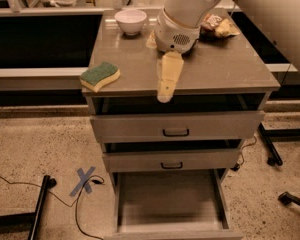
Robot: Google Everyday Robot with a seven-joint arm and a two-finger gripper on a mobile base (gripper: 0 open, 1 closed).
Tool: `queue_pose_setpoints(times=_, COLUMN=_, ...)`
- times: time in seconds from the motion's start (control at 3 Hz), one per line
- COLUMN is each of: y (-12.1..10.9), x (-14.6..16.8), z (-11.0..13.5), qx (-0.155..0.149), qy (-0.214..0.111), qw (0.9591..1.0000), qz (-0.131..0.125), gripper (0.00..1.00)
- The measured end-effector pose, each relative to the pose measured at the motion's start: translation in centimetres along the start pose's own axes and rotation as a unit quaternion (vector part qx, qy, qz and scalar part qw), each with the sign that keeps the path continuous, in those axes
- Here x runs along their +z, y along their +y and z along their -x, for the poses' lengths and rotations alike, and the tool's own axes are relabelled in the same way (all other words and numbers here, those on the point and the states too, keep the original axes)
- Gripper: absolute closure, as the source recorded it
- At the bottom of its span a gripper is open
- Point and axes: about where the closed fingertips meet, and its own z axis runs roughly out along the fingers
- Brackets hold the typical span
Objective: Place sponge into bottom drawer
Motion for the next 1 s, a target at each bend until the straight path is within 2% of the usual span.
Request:
queue_pose_setpoints(times=0.33, y=-4.4, x=5.0, z=3.5, qx=-0.022, qy=-0.049, qw=0.9982, qz=0.027, gripper=0.0)
queue_pose_setpoints(times=0.67, y=-9.2, x=9.6, z=6.7, qx=-0.026, qy=-0.12, qw=0.9911, qz=0.052, gripper=0.0)
queue_pose_setpoints(times=1.0, y=-11.1, x=11.2, z=8.7, qx=-0.029, qy=-0.158, qw=0.9851, qz=0.061, gripper=0.0)
